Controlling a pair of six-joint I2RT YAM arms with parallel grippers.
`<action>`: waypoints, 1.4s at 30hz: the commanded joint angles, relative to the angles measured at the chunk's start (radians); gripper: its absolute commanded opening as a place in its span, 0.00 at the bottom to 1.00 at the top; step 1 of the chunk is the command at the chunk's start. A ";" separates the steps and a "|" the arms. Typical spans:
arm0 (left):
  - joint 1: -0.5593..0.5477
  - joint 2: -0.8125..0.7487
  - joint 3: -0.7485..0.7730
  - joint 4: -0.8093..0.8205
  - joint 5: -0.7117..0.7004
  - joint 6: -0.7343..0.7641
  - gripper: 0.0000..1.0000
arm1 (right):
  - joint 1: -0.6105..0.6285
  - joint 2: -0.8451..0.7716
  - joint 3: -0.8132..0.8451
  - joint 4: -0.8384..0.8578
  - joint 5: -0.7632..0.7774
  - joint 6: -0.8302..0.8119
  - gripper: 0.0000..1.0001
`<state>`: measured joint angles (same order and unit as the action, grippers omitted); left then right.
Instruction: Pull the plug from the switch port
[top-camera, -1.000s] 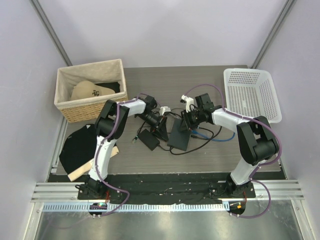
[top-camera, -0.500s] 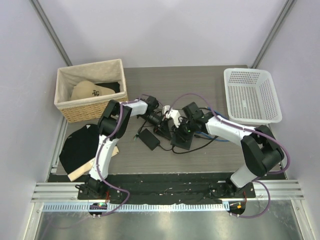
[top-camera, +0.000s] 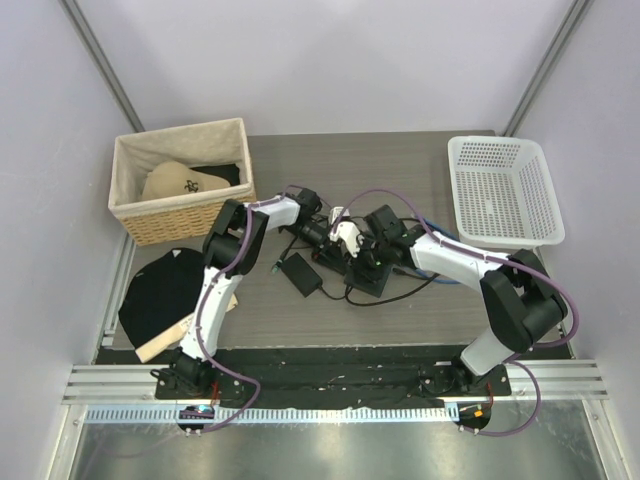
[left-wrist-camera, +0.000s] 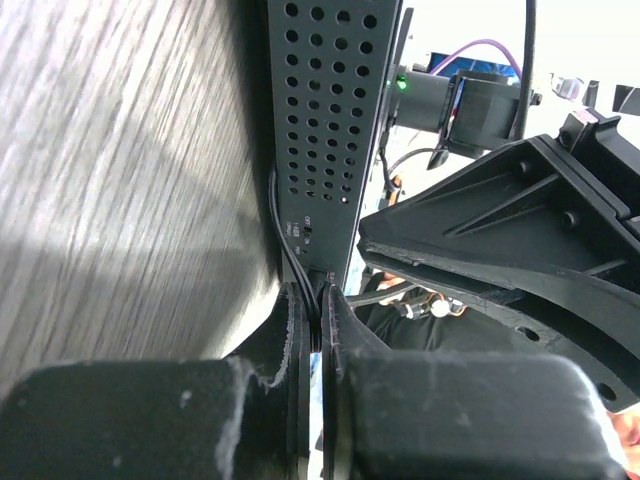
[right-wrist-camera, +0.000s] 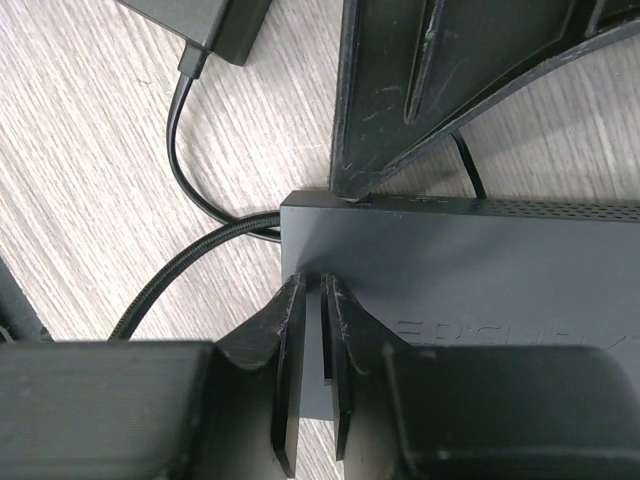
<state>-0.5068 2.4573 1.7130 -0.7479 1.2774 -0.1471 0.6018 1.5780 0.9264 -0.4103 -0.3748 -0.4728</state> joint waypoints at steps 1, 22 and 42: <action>-0.013 0.019 0.028 -0.056 -0.047 0.072 0.00 | 0.000 0.073 -0.057 -0.048 0.068 -0.013 0.19; -0.061 -0.015 -0.038 -0.083 -0.055 0.173 0.00 | 0.000 0.060 -0.101 -0.024 0.073 -0.033 0.18; -0.013 -0.021 0.128 -0.179 -0.170 0.231 0.00 | 0.000 0.109 -0.097 -0.024 0.080 -0.061 0.01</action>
<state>-0.5236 2.4287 1.7218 -0.8650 1.2201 0.0437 0.5995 1.5860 0.9047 -0.3153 -0.3874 -0.5022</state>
